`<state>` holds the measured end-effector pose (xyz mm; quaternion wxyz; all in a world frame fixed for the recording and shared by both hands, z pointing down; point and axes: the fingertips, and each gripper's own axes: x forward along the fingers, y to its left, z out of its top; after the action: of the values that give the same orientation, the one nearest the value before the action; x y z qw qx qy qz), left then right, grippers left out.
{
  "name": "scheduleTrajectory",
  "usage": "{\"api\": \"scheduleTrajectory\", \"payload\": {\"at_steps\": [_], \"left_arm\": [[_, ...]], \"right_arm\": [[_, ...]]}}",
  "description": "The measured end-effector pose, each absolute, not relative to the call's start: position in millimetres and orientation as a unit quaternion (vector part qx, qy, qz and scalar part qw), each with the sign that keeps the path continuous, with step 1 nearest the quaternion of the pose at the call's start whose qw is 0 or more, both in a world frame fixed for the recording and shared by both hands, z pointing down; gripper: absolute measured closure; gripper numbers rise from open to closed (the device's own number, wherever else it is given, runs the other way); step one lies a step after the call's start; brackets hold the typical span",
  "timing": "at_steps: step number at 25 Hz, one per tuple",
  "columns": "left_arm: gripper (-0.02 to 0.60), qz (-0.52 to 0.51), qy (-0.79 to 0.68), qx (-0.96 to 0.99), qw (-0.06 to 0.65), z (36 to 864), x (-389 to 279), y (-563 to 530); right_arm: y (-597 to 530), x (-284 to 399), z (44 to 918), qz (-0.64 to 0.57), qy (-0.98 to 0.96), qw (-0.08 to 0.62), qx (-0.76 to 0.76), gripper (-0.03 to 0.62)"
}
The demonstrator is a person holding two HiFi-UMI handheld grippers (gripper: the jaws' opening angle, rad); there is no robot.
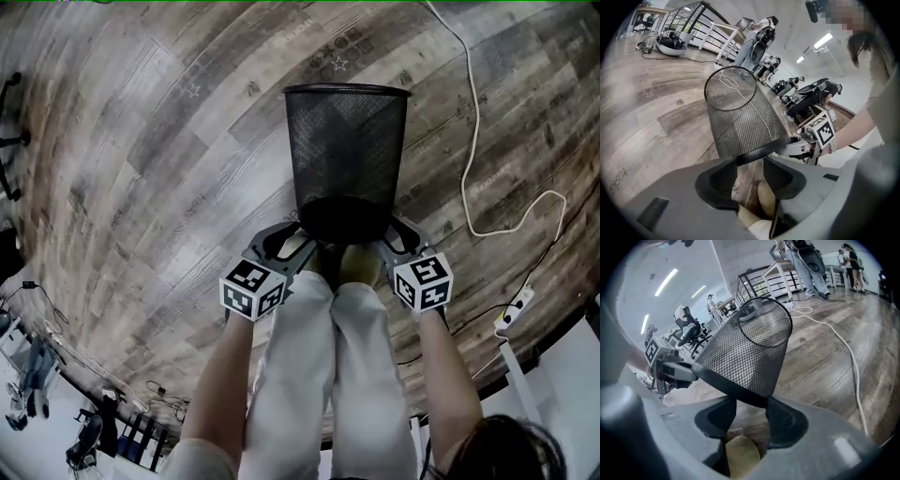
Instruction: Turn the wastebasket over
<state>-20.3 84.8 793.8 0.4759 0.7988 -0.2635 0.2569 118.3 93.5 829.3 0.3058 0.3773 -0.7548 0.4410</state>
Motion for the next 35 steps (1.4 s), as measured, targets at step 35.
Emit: {"api": "scheduleTrajectory", "payload": {"at_steps": [35], "left_arm": [[0.416,0.179,-0.401,0.701,0.561,735,-6,-6]], "right_arm": [[-79,126,713,0.428,-0.776,0.178,0.428,0.407]]}}
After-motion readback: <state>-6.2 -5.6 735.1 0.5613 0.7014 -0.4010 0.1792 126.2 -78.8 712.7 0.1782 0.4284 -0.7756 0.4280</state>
